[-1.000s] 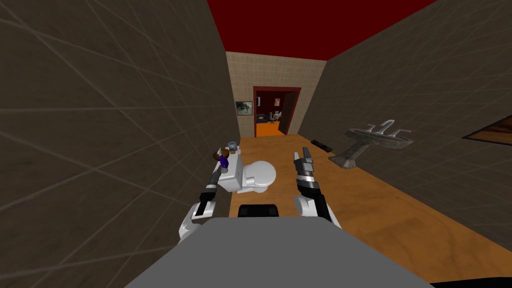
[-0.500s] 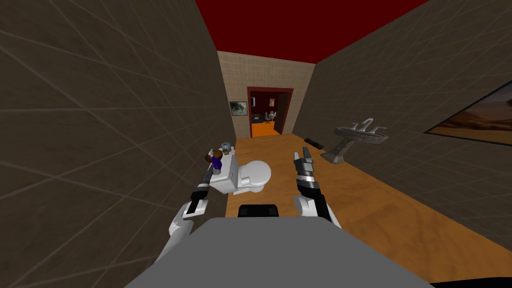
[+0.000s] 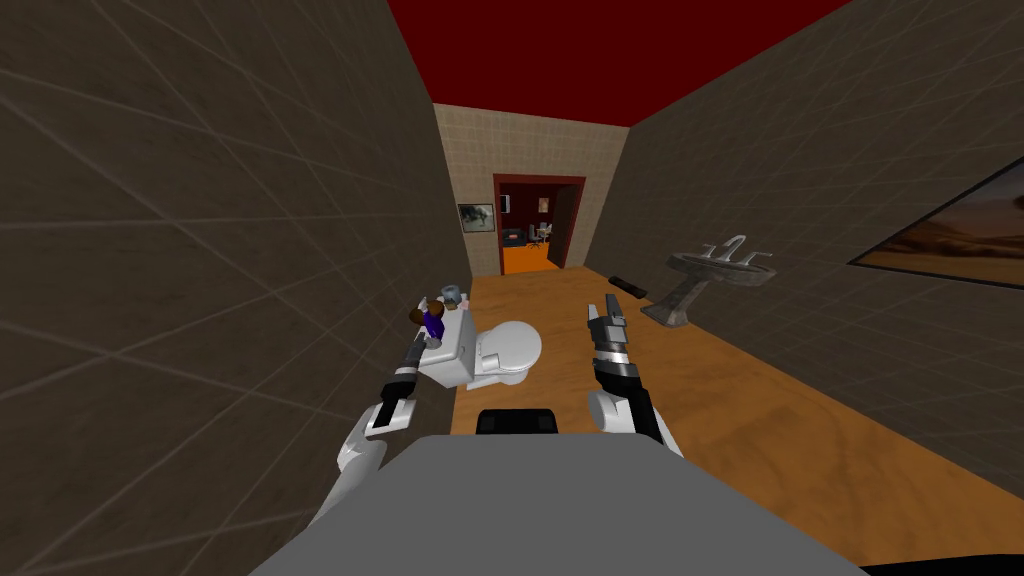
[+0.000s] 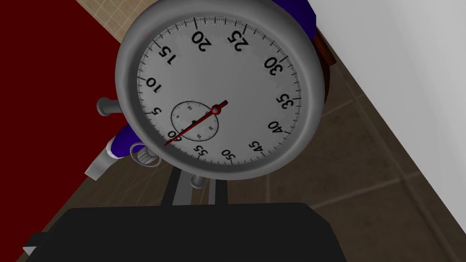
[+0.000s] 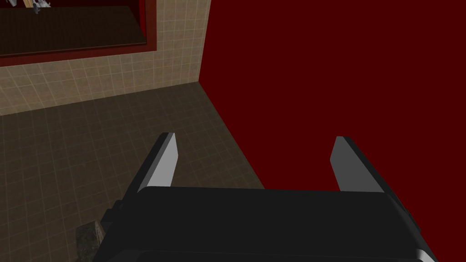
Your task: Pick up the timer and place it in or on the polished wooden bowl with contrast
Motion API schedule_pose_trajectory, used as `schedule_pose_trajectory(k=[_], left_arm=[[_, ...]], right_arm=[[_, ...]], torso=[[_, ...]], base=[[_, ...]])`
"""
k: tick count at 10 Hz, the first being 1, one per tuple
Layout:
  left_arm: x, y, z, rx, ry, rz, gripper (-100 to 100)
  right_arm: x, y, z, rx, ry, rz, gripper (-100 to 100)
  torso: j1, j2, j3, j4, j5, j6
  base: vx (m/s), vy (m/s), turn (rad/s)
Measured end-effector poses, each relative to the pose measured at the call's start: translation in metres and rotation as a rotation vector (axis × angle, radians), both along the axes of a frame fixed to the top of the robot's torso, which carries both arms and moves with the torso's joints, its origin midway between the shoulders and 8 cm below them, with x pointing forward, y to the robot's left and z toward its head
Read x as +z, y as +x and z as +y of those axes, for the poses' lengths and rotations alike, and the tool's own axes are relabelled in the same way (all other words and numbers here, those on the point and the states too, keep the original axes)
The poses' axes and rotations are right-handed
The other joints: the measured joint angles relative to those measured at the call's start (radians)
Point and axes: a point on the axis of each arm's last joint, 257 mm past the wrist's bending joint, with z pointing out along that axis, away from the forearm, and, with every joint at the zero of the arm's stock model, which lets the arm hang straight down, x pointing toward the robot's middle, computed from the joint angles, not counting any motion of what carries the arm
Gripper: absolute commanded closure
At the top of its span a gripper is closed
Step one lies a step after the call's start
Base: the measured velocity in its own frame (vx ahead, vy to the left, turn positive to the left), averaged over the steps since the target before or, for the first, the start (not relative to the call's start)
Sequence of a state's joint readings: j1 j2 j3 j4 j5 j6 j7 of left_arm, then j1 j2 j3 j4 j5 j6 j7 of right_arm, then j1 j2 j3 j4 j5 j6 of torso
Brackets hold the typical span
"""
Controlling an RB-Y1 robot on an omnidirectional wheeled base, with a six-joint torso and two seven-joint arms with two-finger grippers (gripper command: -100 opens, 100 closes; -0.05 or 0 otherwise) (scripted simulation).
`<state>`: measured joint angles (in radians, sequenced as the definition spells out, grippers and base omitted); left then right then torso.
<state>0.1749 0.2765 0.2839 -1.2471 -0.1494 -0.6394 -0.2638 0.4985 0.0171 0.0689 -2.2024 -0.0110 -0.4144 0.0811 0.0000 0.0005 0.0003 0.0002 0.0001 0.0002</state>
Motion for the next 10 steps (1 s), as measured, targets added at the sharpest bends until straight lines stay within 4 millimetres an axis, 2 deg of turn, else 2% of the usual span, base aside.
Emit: schedule_pose_trajectory(k=[1, 2, 3, 5, 10], left_arm=[[0.0, 0.0, 0.0, 0.0, 0.0, 0.0, 0], [0.0, 0.0, 0.0, 0.0, 0.0, 0.0, 100], [0.0, -0.001, -0.004, -0.004, 0.0, 0.0, 100], [-0.004, -0.004, -0.024, -0.027, 0.0, 0.005, 100], [-0.009, -0.004, -0.091, -0.09, 0.0, 0.006, 100]], right_arm=[[0.0, 0.0, 0.0, 0.0, 0.0, 0.0, 0], [0.0, 0.0, 0.0, 0.0, 0.0, 0.0, 0], [0.0, 0.0, 0.0, 0.0, 0.0, 0.0, 0], [0.0, 0.0, 0.0, 0.0, 0.0, 0.0, 0], [0.0, 0.0, 0.0, 0.0, 0.0, 0.0, 0]], torso=[[0.0, 0.0, 0.0, 0.0, 0.0, 0.0], [0.0, 0.0, 0.0, 0.0, 0.0, 0.0], [0.002, 0.0, 0.0, 0.0, 0.0, -0.001], [0.005, 0.0, 0.0, 0.0, 0.001, -0.001], [0.005, -0.001, -0.001, 0.0, 0.001, 0.0]], base=[[0.0, 0.0, 0.0], [0.006, 0.028, 0.078], [0.016, 0.066, 0.142], [0.014, 0.086, 0.131], [0.029, 0.076, 0.127]])
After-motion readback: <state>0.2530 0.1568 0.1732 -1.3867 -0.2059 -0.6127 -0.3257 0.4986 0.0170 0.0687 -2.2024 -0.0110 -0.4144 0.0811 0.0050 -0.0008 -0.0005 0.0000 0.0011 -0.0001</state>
